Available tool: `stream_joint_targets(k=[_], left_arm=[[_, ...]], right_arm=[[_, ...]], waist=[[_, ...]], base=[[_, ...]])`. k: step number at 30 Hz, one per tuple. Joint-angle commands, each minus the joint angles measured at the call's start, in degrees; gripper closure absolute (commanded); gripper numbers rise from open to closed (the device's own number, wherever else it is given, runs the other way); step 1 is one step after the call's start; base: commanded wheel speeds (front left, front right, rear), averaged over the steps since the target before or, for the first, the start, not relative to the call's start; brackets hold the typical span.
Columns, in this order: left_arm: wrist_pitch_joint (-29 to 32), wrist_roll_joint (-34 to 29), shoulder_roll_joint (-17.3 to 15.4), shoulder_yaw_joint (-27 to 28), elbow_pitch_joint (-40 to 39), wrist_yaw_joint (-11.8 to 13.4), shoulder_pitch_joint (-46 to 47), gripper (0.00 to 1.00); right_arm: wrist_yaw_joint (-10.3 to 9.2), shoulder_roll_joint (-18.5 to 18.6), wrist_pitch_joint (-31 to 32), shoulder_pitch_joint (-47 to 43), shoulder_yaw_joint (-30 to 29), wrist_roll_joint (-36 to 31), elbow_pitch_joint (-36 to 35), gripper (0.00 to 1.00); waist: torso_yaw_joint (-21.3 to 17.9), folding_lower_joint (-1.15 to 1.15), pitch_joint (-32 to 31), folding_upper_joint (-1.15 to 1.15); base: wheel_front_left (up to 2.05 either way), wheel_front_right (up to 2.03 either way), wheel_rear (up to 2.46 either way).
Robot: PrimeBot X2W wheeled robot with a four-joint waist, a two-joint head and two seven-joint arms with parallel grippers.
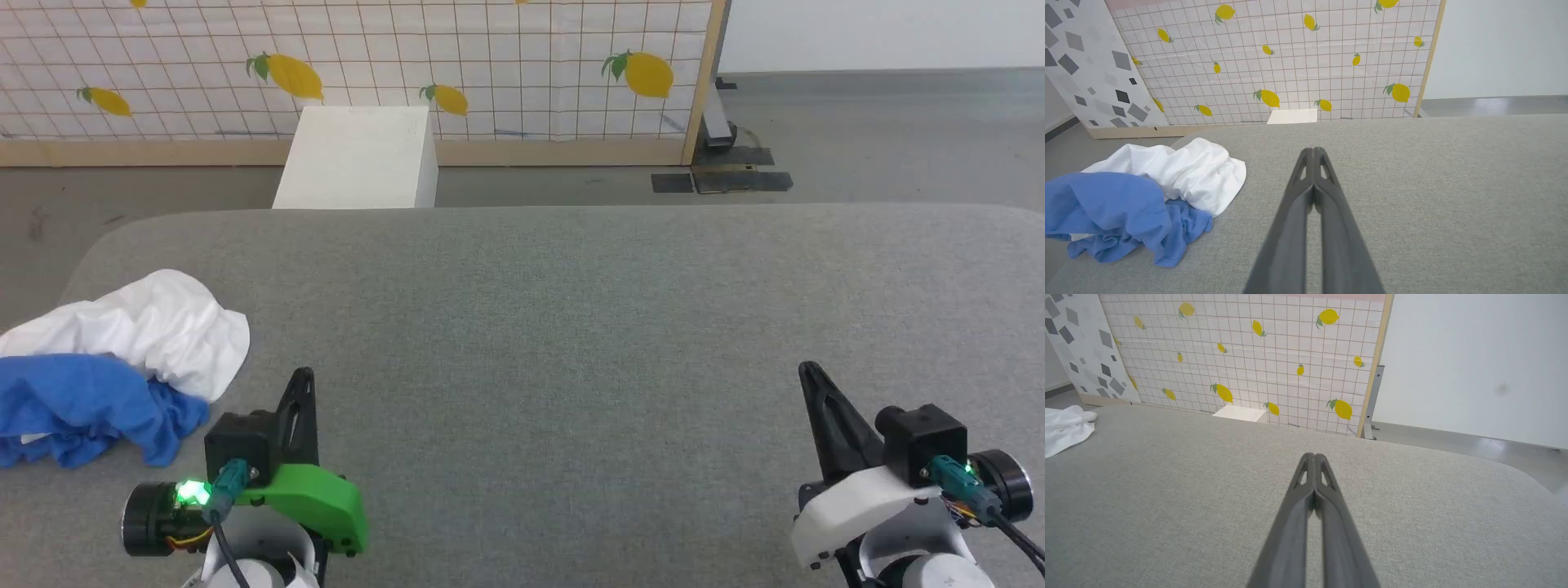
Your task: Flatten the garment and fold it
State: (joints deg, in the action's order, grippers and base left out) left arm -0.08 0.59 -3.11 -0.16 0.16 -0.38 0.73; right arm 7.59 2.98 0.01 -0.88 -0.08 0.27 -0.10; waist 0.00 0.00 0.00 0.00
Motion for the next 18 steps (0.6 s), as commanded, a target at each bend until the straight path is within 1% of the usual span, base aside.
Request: stream_joint_targets(k=[1,18], left_arm=[[0.08,-0.59,0.24,0.16,-0.16,0.38,-0.73,1.0],[0.08,-0.59,0.24,0.16,-0.16,0.38,-0.73,1.0]], right_arm=[[-0.1,-0.11,-0.01,0.88,0.08,-0.27,0.1,1.0],[-0.1,-0.11,-0.01,0.88,0.08,-0.27,0.1,1.0]], waist=[[0.0,0.0,0.0,0.0],[0.0,0.0,0.0,0.0]], base=[[0.0,0.0,0.0],[0.0,0.0,0.0]])
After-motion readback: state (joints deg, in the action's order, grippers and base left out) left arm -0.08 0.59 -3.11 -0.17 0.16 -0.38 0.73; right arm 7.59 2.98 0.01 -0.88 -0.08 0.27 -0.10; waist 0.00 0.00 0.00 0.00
